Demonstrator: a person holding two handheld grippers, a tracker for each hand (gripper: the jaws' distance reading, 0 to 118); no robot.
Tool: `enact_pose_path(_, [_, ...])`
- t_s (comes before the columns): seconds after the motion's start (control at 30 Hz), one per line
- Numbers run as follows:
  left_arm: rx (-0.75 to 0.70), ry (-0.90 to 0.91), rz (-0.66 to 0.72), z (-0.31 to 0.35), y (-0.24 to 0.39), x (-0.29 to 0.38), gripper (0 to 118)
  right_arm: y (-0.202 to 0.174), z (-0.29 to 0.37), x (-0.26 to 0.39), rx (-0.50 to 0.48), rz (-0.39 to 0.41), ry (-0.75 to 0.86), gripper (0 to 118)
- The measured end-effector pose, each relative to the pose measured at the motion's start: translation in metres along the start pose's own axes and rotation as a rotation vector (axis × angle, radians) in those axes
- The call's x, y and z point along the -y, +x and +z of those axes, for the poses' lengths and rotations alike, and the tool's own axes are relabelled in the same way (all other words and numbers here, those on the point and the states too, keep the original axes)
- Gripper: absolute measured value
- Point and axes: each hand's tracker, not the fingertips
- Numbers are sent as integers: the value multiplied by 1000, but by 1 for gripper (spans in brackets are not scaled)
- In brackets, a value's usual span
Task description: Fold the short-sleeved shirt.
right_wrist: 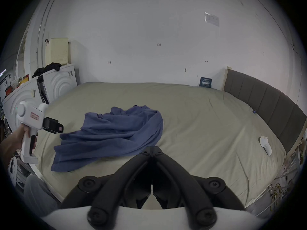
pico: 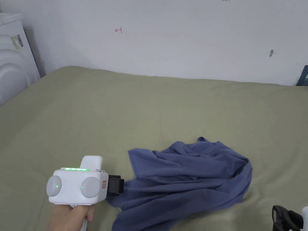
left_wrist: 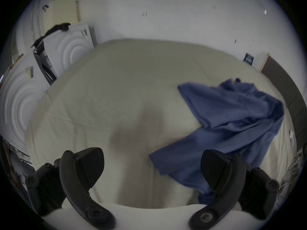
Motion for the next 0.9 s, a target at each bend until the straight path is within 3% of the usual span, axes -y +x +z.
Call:
enact_pose_path(0.2, [-3, -122, -52, -24, 19, 6, 103, 7, -18, 9, -3, -28, -56, 2])
enact_pose_path(0.23, [4, -124, -53, -22, 16, 1, 78, 7, -19, 10, -5, -32, -64, 2])
enact_pose_path(0.27, [33, -126, -54, -18, 13, -2, 46, 8, -19, 10, -6, -37, -69, 2])
enact_pose_path(0.3, [72, -100, -43, -12, 12, -4, 2, 10, -19, 10, -8, -46, -67, 2])
enact_pose_path(0.33, [23, -52, -67, 14, 24, 6, 3, 11, -20, 10, -7, -54, -70, 2])
enact_pose_path(0.43, [110, -95, -62, 21, 28, 10, 3, 15, -25, 7, 0, -68, -78, 2])
enact_pose_path(0.67, [81, -73, -104, 26, 33, 14, 3, 37, -59, -27, 11, -90, -99, 2])
enact_pose_path(0.83, [103, -72, -72, 11, 23, 11, 3, 52, -112, -62, 12, -59, -128, 5])
enact_pose_path(0.87, [106, -70, -68, 10, 23, 11, 3, 54, -122, -67, -9, -58, -150, 23])
enact_pose_path(0.9, [107, -69, -69, 11, 23, 11, 3, 55, -134, -72, -26, -66, -162, 59])
